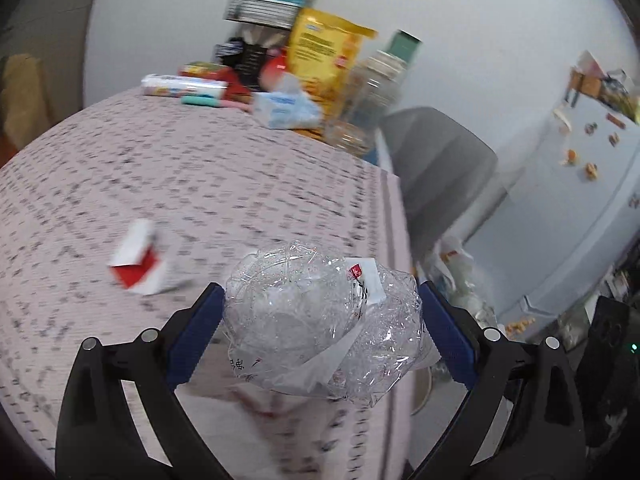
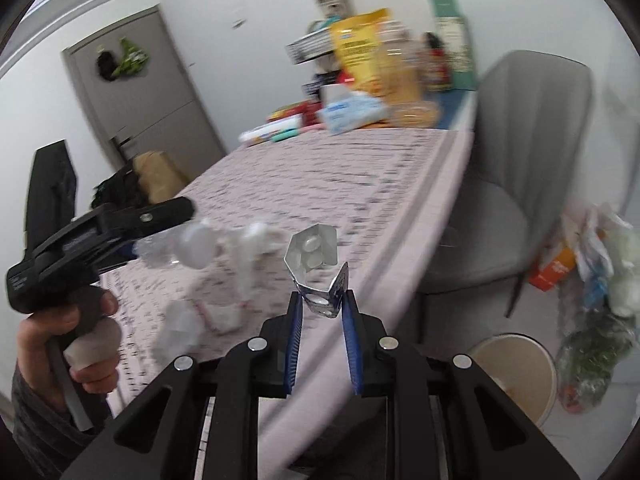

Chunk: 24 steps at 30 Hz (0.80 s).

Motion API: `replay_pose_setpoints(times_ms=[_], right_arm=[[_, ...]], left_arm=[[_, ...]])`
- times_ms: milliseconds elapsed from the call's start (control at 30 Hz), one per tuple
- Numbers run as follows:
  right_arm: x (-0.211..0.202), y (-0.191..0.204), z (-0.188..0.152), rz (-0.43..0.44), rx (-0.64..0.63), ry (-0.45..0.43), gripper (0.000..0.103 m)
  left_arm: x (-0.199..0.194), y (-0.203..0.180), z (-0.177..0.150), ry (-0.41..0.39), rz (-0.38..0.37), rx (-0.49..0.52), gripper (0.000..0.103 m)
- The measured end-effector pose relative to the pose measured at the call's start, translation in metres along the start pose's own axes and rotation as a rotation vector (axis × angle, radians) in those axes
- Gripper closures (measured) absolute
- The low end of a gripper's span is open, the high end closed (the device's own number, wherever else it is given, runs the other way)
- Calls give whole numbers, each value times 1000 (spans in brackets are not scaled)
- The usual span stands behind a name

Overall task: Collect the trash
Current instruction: 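Carry the plastic bottle and foil cup over the white trash bin with both grippers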

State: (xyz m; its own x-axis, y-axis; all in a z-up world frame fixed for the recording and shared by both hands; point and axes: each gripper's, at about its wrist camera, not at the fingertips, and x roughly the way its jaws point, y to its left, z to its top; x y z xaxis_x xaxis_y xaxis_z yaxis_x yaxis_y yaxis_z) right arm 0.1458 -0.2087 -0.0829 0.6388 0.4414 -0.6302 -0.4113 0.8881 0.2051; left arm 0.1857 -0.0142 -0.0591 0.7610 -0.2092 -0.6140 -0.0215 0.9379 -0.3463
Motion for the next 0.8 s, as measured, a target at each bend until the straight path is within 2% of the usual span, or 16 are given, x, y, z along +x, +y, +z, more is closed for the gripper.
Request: replay_pose_setpoints(times_ms=[333,667,767,800], right_arm=[[-14,-122,-26,-173,187,7,82],[20,-207,-67,-220,326,63,82],[32,-227,-74,-233,360,72,79],[35,-233,-75,-233,375,78,65]], left_arm=[[49,-85,-10,92,-79,116,8],[92,-141,-30,187,-92,206,8],[104,-153,-35,210,-91,227,8],[108,-158,-37,218,-91,234,8]])
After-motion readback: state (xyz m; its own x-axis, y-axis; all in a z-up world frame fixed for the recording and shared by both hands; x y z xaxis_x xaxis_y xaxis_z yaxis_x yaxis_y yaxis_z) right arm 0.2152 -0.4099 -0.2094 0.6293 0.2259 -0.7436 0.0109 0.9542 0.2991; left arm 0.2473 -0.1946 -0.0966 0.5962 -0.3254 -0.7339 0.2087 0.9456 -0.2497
